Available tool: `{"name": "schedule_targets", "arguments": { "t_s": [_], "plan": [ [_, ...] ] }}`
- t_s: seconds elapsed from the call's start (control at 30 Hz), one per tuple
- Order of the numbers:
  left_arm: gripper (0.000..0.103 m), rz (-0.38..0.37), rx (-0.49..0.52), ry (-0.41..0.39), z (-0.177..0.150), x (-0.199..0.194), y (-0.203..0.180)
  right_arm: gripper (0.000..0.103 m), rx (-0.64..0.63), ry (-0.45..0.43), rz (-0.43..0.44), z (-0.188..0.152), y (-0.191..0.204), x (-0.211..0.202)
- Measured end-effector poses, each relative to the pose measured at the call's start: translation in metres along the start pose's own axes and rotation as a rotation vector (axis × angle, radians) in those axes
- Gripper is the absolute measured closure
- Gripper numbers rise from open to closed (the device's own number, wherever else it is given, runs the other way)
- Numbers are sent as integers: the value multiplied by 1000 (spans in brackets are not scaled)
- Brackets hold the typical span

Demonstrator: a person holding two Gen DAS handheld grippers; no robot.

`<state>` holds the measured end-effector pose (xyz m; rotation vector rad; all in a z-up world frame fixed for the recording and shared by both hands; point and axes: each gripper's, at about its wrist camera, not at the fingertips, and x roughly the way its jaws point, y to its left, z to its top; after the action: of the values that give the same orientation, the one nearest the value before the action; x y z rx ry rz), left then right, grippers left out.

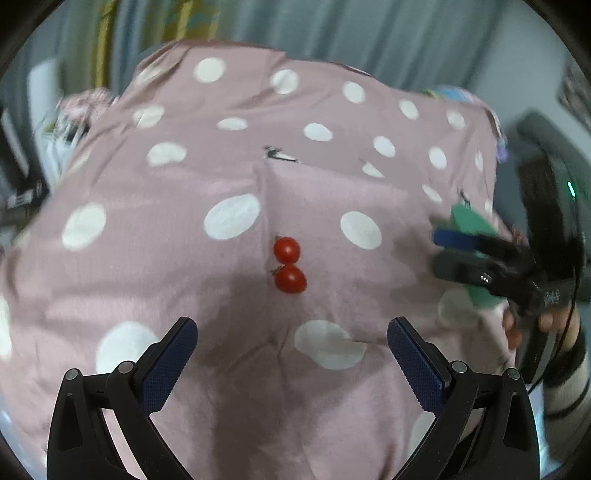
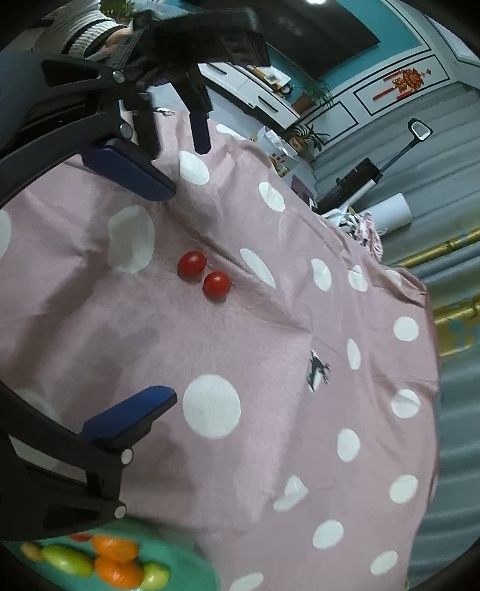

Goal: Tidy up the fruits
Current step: 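Move both tools toward the last two cherry tomatoes on the cloth, then close the right gripper on a cherry tomato while the left gripper grasps the other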

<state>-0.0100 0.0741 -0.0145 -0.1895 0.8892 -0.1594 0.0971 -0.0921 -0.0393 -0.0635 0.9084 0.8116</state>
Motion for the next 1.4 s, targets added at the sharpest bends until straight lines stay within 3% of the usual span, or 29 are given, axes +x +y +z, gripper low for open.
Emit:
{"name": "schedule_targets", "arguments": {
  "t_s": [0.07, 0.2, 0.27, 0.33, 0.47, 0.6, 0.93, 1.07, 1.17, 1.27, 1.4],
  "plan": [
    [1, 11, 64, 5, 2, 5, -9, 9, -7, 20, 23, 4, 0, 12],
    [1, 9, 88, 39, 10, 21, -9, 21, -7, 70, 62, 9, -1, 37],
    [5, 10, 108, 49, 14, 29, -10, 23, -7, 96, 72, 12, -3, 50],
    [17, 2, 124, 61, 19, 34, -11, 29, -17, 111, 84, 17, -5, 60],
    [25, -9, 133, 99, 27, 50, -9, 35, -2, 143, 114, 26, -13, 78],
    [44, -18, 133, 143, 32, 63, -8, 40, -19, 166, 130, 30, -13, 94],
    [54, -11, 143, 216, 37, 85, -9, 55, -60, 218, 179, 39, -9, 123],
    [55, -6, 142, 237, 38, 90, -8, 58, -112, 233, 168, 42, -3, 130],
    [55, -5, 140, 250, 39, 95, -8, 66, -150, 251, 135, 42, 0, 137],
    [59, -5, 140, 255, 42, 97, -9, 74, -170, 246, 122, 43, 2, 139],
    [67, 9, 155, 265, 43, 101, -10, 74, -135, 230, 110, 43, -6, 137]
  ]
}}
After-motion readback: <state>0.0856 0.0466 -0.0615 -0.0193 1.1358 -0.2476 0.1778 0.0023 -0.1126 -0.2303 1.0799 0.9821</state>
